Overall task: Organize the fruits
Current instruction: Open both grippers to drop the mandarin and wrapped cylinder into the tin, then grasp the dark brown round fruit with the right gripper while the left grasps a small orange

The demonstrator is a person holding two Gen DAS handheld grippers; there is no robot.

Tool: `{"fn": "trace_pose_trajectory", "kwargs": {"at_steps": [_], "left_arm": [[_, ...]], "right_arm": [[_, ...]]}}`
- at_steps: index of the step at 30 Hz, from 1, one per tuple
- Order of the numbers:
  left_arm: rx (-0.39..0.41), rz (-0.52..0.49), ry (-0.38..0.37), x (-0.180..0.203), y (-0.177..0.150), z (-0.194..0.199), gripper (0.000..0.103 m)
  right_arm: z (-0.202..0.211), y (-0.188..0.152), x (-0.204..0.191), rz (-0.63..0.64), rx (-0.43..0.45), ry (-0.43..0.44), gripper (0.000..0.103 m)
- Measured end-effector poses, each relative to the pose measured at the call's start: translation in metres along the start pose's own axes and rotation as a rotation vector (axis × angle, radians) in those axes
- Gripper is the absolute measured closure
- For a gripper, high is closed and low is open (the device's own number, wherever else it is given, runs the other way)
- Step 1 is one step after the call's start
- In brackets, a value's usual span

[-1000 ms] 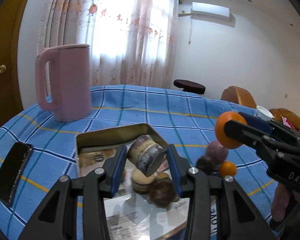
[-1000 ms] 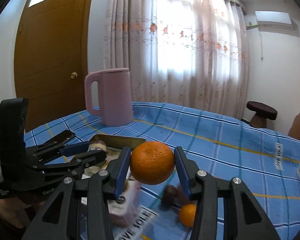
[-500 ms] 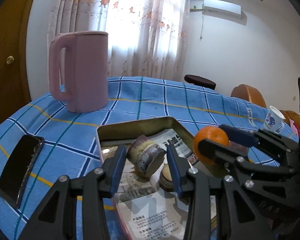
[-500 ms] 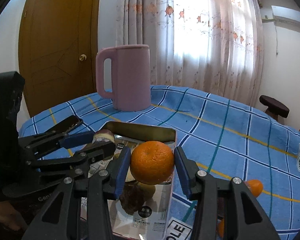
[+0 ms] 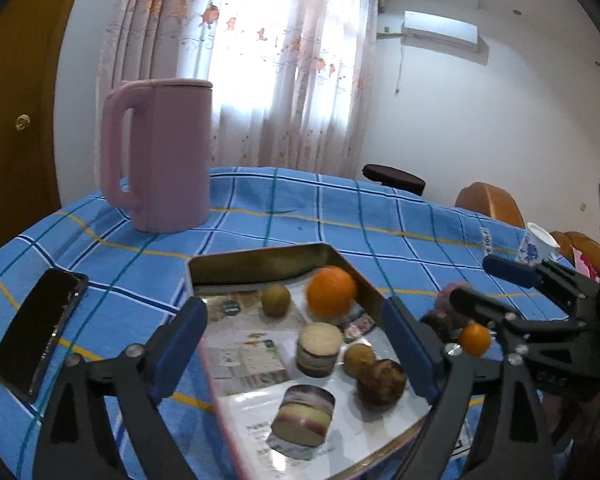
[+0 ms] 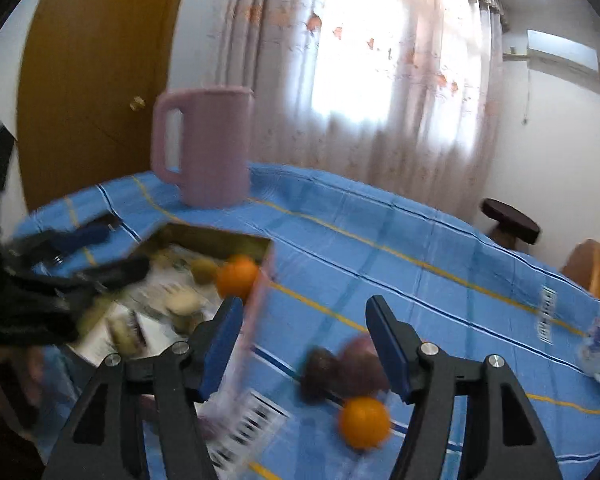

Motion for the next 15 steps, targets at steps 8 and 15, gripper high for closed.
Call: {"fn": "trace_pose_trajectory", "kwargs": {"at_steps": [8, 15], "left_arm": [[-0.001, -0.022, -0.017, 0.014, -0.001, 0.000, 0.008], [-0.004, -0.008, -0.029, 0.013, -0.003, 0.000, 0.008]], "right_arm": [[-0.019, -0.018, -0.006, 0.041, -0.118, 0.039, 0.073], [-0.036, -0.019, -0.007, 0.047, -0.176, 0.002, 0.074]]}}
Point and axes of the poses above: each gripper's, at about its wrist camera, not at the fingertips, and z roughly against the way its jaws point, x to its right, y to its top, the point moved 2 cm from there along -z, roughly the way its jaws point, and after that the axes turned 9 degrees about -y, right-handed, at the moved point
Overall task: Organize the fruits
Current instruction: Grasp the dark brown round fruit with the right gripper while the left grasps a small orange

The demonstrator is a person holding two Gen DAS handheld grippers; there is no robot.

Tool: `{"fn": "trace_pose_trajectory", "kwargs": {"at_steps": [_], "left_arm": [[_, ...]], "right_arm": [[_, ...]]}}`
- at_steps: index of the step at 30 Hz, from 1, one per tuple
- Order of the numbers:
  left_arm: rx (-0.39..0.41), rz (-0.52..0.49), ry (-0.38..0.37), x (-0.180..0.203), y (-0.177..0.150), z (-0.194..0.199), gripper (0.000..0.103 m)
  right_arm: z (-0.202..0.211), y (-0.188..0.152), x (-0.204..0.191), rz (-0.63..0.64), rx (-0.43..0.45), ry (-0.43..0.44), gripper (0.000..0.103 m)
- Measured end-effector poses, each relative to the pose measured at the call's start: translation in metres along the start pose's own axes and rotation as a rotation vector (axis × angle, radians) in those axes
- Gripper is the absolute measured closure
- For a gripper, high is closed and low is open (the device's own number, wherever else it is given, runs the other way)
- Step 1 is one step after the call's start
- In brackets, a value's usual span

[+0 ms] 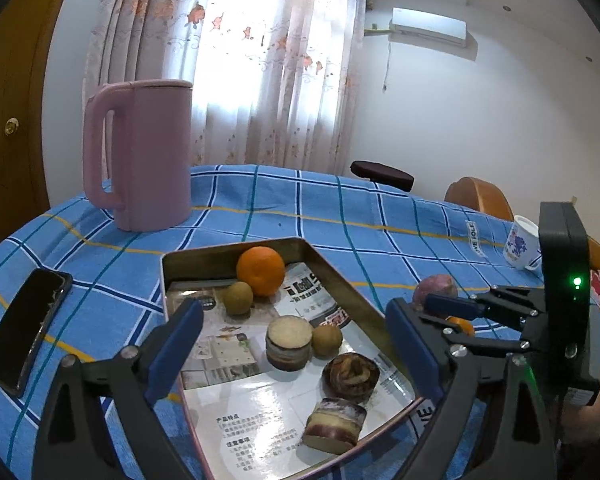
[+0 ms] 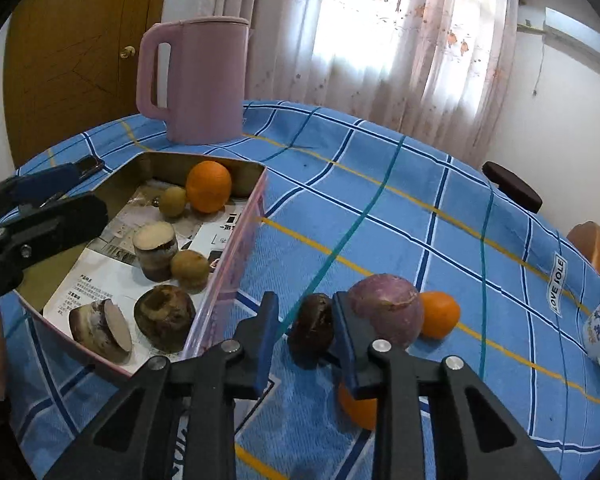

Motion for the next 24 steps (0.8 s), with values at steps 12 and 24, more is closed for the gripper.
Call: {"fn": "trace_pose_trajectory", "kwargs": {"at_steps": [12, 24], "left_arm": [[0.002, 0.004, -0.010, 0.003, -0.001, 0.001, 0.007], [0.004, 0.007, -0.021, 0.004, 0.000, 0.004, 0.007]], "right_arm": [[-0.013, 0.005, 0.001, -0.008, -0.064, -0.060, 0.074], [-0.019, 0.004, -0.008, 0.054, -0.079, -0.085, 0.072]]}}
Point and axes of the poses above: each gripper's, at about its wrist camera, not at the fingertips, and z roughly against the way its jaws point, x to its right, y to its top, the point moved 2 cm from there along -z, roughly the way its jaws point, and after that the axes turned 9 degrees about -y, right-handed, at the moved point
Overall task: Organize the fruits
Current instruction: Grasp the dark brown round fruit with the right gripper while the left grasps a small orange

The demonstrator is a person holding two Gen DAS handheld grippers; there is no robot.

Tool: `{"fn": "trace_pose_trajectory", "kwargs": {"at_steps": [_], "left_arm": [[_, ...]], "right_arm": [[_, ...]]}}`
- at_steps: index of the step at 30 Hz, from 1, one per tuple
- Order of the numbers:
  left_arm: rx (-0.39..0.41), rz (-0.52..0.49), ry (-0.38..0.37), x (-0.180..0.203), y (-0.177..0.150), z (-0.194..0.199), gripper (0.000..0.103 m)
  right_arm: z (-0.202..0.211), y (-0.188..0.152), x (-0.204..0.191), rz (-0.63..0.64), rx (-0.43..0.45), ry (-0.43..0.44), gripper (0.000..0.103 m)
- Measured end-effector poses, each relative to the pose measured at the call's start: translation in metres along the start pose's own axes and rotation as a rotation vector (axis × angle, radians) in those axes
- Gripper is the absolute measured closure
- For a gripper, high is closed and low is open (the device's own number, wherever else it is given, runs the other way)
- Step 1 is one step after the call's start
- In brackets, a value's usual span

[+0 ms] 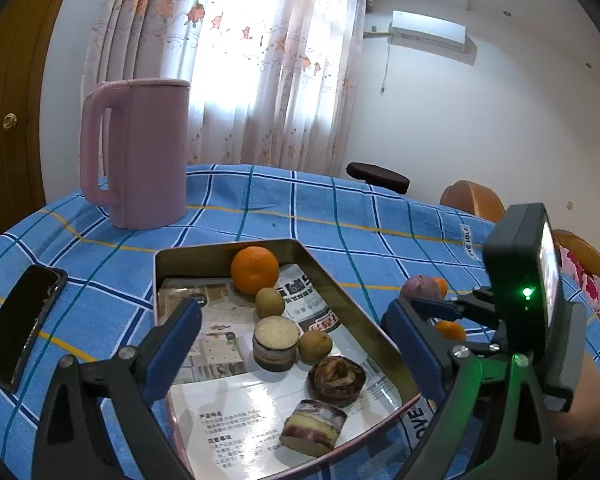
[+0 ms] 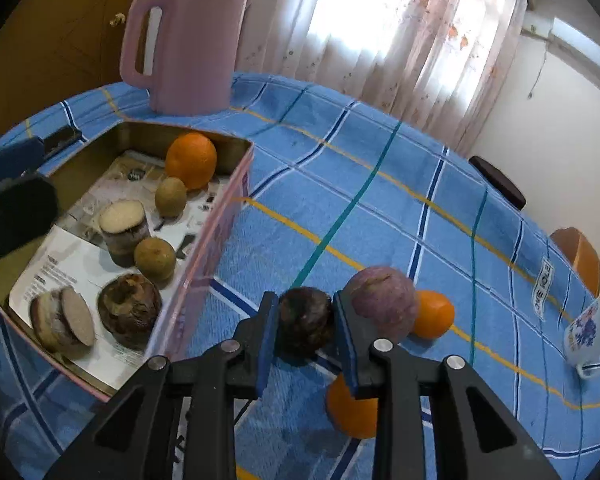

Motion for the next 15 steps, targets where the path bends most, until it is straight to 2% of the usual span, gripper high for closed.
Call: {"fn": "trace_pose_trajectory", "kwargs": {"at_steps": [2, 4, 8, 15], "left_arm": [[0.005, -0.001, 0.003, 0.000, 0.001, 0.001, 0.007], [0.006, 0.007, 0.003, -0.002, 0.002, 0.001, 0.007], [-0.001, 0.011, -0.001, -0.002, 0.003, -0.002, 0.007], [-0.005, -0.007, -0.019, 0.008, 0.006, -0.004, 0.007]], "right_arm": [[0.002, -0.001, 0.000, 0.006, -0.002, -0.004, 0.073], [0.005, -0.002, 0.001, -0.006, 0.013, -0.008, 0.081], [0.017, -0.006, 0.003, -0.044, 0.055, 0.058, 0.081], [0.047, -0.019, 0.017, -0.075, 0.136, 0.013, 0.081]]}}
Point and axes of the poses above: each gripper's, at about its wrist camera, not at the fingertips, and z roughly against the way its jaws point, x to its right, y to its top, the point moved 2 cm from there along -z, roughly the way its jaws point, and after that the axes turned 9 degrees about -y, right-handed, at the moved point
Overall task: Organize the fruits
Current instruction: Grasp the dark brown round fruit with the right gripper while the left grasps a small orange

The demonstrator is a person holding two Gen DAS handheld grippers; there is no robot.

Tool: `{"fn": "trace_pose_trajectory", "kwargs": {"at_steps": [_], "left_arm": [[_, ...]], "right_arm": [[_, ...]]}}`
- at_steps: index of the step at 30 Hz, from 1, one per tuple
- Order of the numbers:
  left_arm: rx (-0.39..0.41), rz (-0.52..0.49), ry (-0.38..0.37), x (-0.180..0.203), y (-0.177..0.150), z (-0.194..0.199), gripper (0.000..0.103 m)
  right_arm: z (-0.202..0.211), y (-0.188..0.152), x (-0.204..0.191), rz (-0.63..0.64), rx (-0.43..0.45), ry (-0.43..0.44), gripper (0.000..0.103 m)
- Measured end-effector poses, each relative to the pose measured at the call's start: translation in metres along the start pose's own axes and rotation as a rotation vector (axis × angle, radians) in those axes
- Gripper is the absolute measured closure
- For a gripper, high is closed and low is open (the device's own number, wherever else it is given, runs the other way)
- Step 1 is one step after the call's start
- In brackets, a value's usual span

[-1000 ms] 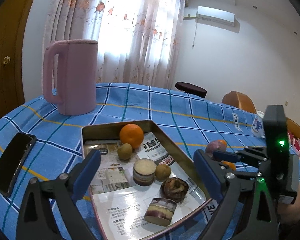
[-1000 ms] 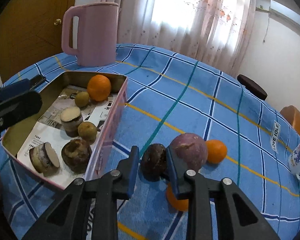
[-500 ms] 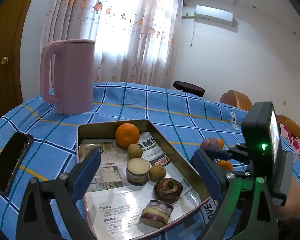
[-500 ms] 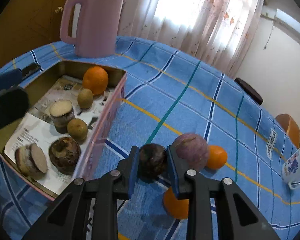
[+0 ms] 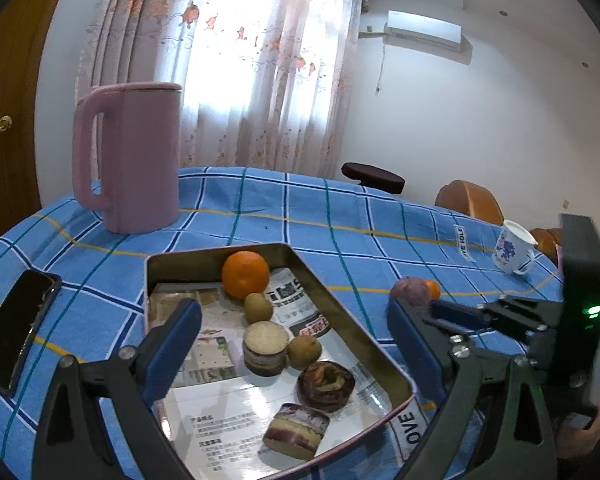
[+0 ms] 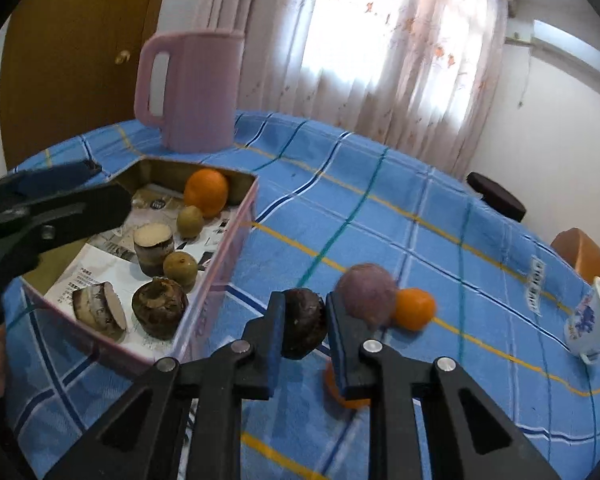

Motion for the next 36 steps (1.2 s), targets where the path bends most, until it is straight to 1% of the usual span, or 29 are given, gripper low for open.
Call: {"fn": "trace_pose_trajectory", "kwargs": {"at_steps": [4, 7, 10, 12, 14, 15, 17, 19, 20, 21, 23, 24, 25, 26, 27, 28, 29, 30, 32, 33, 36], "left_arm": [[-0.021, -0.037, -0.036, 0.021, 0.001, -0.009, 0.007], [-0.042, -0.091, -0.073, 0.047, -0.001, -0.019, 0.007], [-0.084, -0.135, -0.107, 0.072, -0.005, -0.033, 0.007], [-0.122, -0.169, -0.128, 0.091, -0.010, -0.044, 0.008], [-0.150, -0.194, -0.133, 0.103, -0.012, -0.054, 0.010], [-0.169, -0.202, -0.141, 0.109, -0.013, -0.059, 0.014], [-0.225, -0.213, -0.160, 0.119, -0.018, -0.072, 0.016], [-0.270, -0.217, -0.163, 0.124, -0.023, -0.085, 0.024], [-0.304, -0.221, -0.167, 0.126, -0.026, -0.091, 0.025], [-0.321, -0.217, -0.171, 0.127, -0.026, -0.095, 0.026], [-0.342, -0.231, -0.164, 0.129, -0.027, -0.101, 0.026], [-0.355, -0.238, -0.168, 0.131, -0.028, -0.105, 0.030], [-0.381, -0.227, -0.180, 0.130, -0.029, -0.110, 0.039], [-0.406, -0.215, -0.192, 0.129, -0.031, -0.115, 0.046], [-0.433, -0.199, -0.203, 0.128, -0.033, -0.119, 0.056], [-0.443, -0.186, -0.208, 0.126, -0.033, -0.121, 0.059], [-0.445, -0.185, -0.215, 0.127, -0.034, -0.121, 0.059], [-0.446, -0.186, -0.217, 0.127, -0.034, -0.121, 0.059], [-0.447, -0.184, -0.226, 0.128, -0.035, -0.122, 0.061], [-0.447, -0.181, -0.233, 0.127, -0.034, -0.121, 0.061], [-0.426, -0.172, -0.244, 0.125, -0.032, -0.117, 0.061]], "right_arm": [[0.022, -0.009, 0.038, -0.100, 0.038, -0.033, 0.081], [0.027, -0.020, 0.071, -0.177, 0.037, -0.070, 0.081], [0.026, -0.034, 0.100, -0.256, 0.021, -0.092, 0.081], [0.027, -0.040, 0.110, -0.282, 0.017, -0.099, 0.082], [0.029, -0.044, 0.116, -0.296, 0.020, -0.102, 0.083], [0.029, -0.046, 0.117, -0.299, 0.019, -0.101, 0.088], [0.029, -0.049, 0.120, -0.308, 0.022, -0.100, 0.088], [0.027, -0.052, 0.122, -0.308, 0.005, -0.086, 0.088], [0.026, -0.055, 0.123, -0.308, -0.004, -0.082, 0.088], [0.027, -0.056, 0.127, -0.326, 0.000, -0.068, 0.088], [0.029, -0.060, 0.136, -0.345, 0.000, -0.075, 0.088], [0.028, -0.063, 0.140, -0.356, -0.013, -0.072, 0.088], [0.025, -0.068, 0.149, -0.385, -0.042, -0.065, 0.088], [0.024, -0.071, 0.156, -0.417, -0.050, -0.061, 0.088], [0.025, -0.075, 0.162, -0.448, -0.047, -0.055, 0.087], [0.027, -0.078, 0.169, -0.472, -0.046, -0.053, 0.085], [0.029, -0.081, 0.173, -0.481, -0.053, -0.064, 0.076], [0.029, -0.083, 0.174, -0.479, -0.062, -0.076, 0.062], [0.028, -0.086, 0.174, -0.470, -0.085, -0.072, 0.049], [0.026, -0.086, 0.172, -0.465, -0.089, -0.052, 0.048], [0.015, -0.084, 0.155, -0.409, -0.147, 0.004, 0.048]]}}
Point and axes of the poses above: each gripper's, at about its wrist camera, not at the fingertips, and z roughly against the way its jaws point, x to its right, y to its top, the point moved 2 cm from there along -z, roughly the way its jaws point, and after that the axes turned 9 degrees about -y, right-handed, at the moved point
